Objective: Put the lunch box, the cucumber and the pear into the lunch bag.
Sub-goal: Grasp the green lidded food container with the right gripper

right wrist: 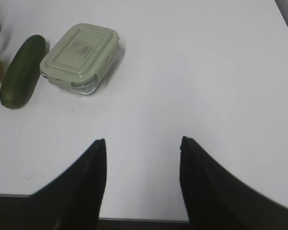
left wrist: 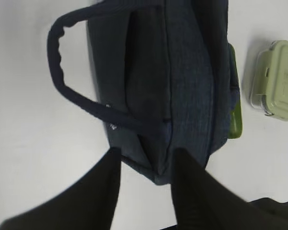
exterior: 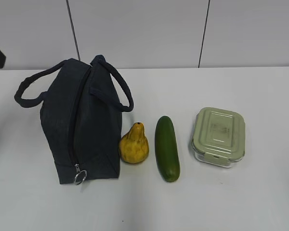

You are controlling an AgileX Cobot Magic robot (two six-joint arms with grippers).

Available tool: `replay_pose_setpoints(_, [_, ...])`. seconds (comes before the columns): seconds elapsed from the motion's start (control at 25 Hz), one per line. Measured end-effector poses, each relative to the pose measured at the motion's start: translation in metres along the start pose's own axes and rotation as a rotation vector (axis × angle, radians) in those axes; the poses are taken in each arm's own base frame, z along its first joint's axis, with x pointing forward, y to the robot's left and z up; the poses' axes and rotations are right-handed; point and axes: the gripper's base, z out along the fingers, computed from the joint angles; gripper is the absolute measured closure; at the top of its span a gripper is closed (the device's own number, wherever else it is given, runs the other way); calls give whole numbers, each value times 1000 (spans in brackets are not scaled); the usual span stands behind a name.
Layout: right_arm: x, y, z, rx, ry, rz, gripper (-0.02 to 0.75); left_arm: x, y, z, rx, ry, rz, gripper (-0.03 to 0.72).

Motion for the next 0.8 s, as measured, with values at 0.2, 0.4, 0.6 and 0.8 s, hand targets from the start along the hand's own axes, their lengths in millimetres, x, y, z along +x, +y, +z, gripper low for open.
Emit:
replay_pose_setpoints(0.2, [0,0,0,0,0,0,369,-32,1,35,33,58,14,350])
replay_pose_setpoints(0.4, [0,0,0,0,0,0,369,-55,1,62,97,84,21,281])
replay_pose_setpoints(0.6, [0,0,0,0,0,0,369,-67,3,94,161,132,-7,276])
replay_pose_setpoints(0.8, [0,0,0,0,0,0,369,-70,4,119,235,172,-28,276])
